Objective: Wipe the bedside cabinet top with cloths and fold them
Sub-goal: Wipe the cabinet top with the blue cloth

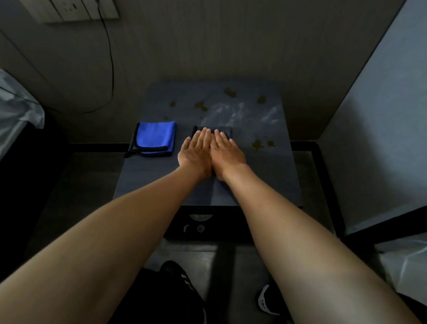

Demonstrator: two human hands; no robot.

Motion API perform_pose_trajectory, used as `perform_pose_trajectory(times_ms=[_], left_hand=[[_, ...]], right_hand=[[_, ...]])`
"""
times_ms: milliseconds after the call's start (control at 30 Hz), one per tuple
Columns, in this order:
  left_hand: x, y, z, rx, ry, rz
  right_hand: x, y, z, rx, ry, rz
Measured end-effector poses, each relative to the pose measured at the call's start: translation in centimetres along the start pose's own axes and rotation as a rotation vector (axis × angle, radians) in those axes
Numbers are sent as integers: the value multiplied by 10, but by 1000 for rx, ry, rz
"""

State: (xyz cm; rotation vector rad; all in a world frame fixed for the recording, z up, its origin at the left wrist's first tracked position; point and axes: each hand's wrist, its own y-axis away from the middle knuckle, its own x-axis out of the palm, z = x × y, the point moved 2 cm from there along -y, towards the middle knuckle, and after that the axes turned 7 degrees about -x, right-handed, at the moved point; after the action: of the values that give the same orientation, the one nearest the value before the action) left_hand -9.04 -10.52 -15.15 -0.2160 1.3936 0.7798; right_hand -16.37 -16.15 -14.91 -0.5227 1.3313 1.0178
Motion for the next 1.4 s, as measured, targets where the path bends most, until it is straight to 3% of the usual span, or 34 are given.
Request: perform_pose_trajectory(times_ms=[367, 667, 1000, 1200, 1400], left_hand=[[-30, 9, -115, 113, 28, -14], [-45, -2, -154, 191, 73, -11], [-39, -34, -126, 197, 85, -66], [-29, -52, -67, 116, 79, -75], [-34, -61, -3, 150, 106, -58]], right_hand=[[-10, 49, -105, 123, 21, -20], [-17, 53, -152, 175, 43, -7], [-22, 17, -134, 172, 83, -22], [-18, -23, -85, 96, 38, -44], [-13, -57, -38, 23, 26, -70]])
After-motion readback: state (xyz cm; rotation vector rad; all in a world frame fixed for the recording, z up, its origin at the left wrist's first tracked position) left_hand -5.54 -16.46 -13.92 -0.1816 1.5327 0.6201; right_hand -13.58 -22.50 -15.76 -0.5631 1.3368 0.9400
